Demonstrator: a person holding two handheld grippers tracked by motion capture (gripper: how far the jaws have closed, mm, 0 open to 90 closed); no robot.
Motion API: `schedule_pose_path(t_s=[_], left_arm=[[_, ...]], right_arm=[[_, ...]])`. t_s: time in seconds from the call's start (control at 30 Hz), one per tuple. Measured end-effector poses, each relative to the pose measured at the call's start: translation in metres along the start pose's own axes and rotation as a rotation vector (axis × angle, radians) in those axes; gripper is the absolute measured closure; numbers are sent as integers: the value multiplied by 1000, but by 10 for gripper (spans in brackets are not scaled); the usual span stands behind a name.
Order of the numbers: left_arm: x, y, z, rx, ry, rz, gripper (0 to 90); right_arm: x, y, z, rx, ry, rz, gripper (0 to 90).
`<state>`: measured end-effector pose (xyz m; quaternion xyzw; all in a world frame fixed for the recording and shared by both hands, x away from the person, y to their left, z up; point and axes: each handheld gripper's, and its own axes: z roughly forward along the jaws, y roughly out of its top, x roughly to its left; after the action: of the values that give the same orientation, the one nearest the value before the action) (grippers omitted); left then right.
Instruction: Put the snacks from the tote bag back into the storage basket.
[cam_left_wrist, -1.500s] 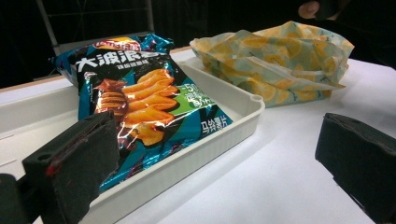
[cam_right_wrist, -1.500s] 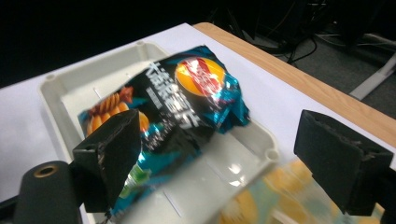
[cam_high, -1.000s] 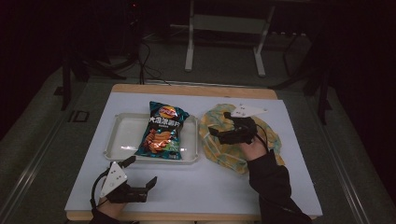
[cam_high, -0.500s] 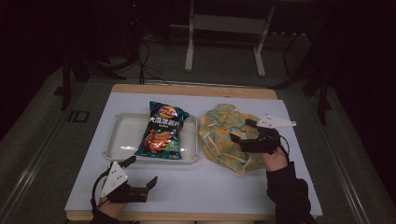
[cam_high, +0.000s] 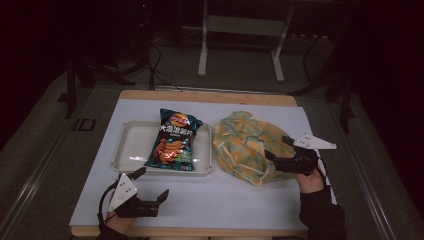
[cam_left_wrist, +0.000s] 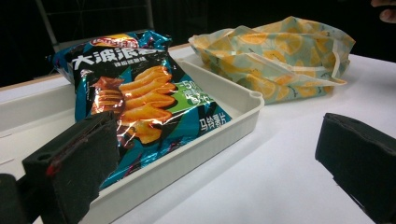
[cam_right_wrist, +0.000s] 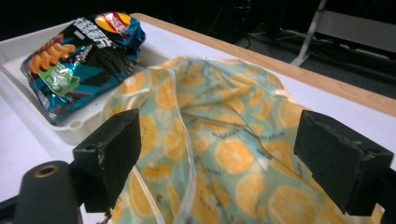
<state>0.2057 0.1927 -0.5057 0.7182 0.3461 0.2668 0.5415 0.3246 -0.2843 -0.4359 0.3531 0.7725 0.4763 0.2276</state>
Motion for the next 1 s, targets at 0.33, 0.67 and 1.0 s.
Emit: schedule_pose_path(t_s=[0.33, 0.67, 1.0], left_arm=[[0, 0, 0, 2, -1, 4, 0], [-1, 0, 0, 3, -3, 9, 0], [-1, 0, 0, 5, -3, 11, 0]], right_arm=[[-10, -20, -14, 8, -56, 22, 146], [-16, -38, -27, -9, -105, 30, 146], [-19, -53, -38, -22, -136, 43, 146]])
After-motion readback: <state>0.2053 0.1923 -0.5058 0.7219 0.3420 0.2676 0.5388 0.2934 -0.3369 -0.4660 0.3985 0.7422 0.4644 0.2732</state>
